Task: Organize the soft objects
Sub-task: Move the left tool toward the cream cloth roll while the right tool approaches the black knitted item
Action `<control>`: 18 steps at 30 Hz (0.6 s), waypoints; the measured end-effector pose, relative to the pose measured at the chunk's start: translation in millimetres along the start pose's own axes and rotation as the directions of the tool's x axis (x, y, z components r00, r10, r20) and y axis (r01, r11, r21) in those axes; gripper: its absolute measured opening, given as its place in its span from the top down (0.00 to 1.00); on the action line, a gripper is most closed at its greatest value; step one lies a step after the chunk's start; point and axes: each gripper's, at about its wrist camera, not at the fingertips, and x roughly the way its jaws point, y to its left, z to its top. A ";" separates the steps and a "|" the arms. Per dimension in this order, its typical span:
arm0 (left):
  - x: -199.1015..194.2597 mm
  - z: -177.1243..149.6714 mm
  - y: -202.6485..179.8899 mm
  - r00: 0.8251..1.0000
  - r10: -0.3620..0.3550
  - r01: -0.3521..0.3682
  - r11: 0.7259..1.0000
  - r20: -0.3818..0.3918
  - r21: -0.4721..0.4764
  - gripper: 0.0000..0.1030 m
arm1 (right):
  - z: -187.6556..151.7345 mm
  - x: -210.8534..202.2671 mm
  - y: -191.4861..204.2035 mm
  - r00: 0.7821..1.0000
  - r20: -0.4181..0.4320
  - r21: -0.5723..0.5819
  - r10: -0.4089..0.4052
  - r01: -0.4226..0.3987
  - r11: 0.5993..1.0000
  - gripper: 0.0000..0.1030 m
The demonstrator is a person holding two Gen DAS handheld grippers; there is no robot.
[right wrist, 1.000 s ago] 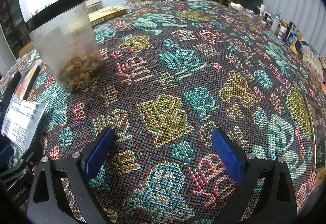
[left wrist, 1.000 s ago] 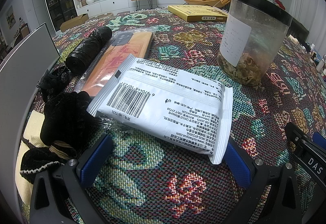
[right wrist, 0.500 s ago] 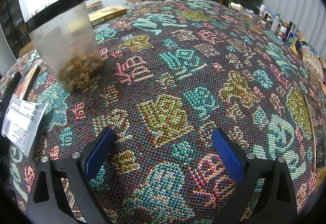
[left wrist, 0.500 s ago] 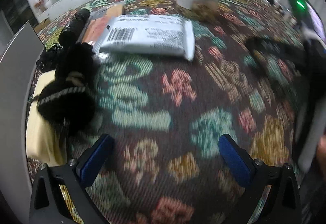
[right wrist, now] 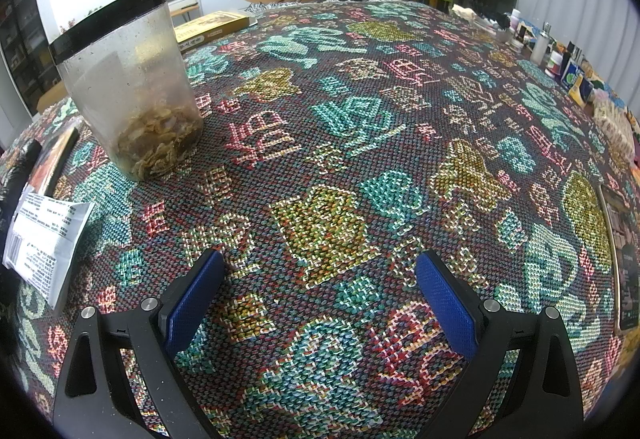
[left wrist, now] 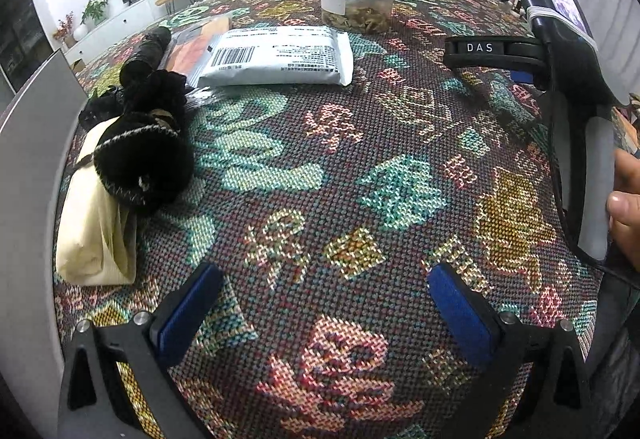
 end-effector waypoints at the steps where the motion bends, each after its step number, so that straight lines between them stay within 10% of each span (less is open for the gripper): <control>1: 1.9 0.8 1.8 1.000 0.002 -0.002 1.000 0.003 -0.005 0.00 | -0.1 -0.2 0.3 1.000 0.000 0.000 0.000 0.000 1.000 0.05; 14: -13.9 -16.6 10.8 0.999 0.035 -0.032 0.998 0.036 -0.062 0.00 | 0.1 0.0 0.0 1.000 0.000 0.000 0.000 0.000 1.000 0.05; 18: -55.3 -2.6 37.5 0.984 0.081 -0.061 0.990 0.161 -0.125 0.00 | 0.3 0.3 -0.5 1.000 0.000 0.000 0.000 0.000 1.000 0.05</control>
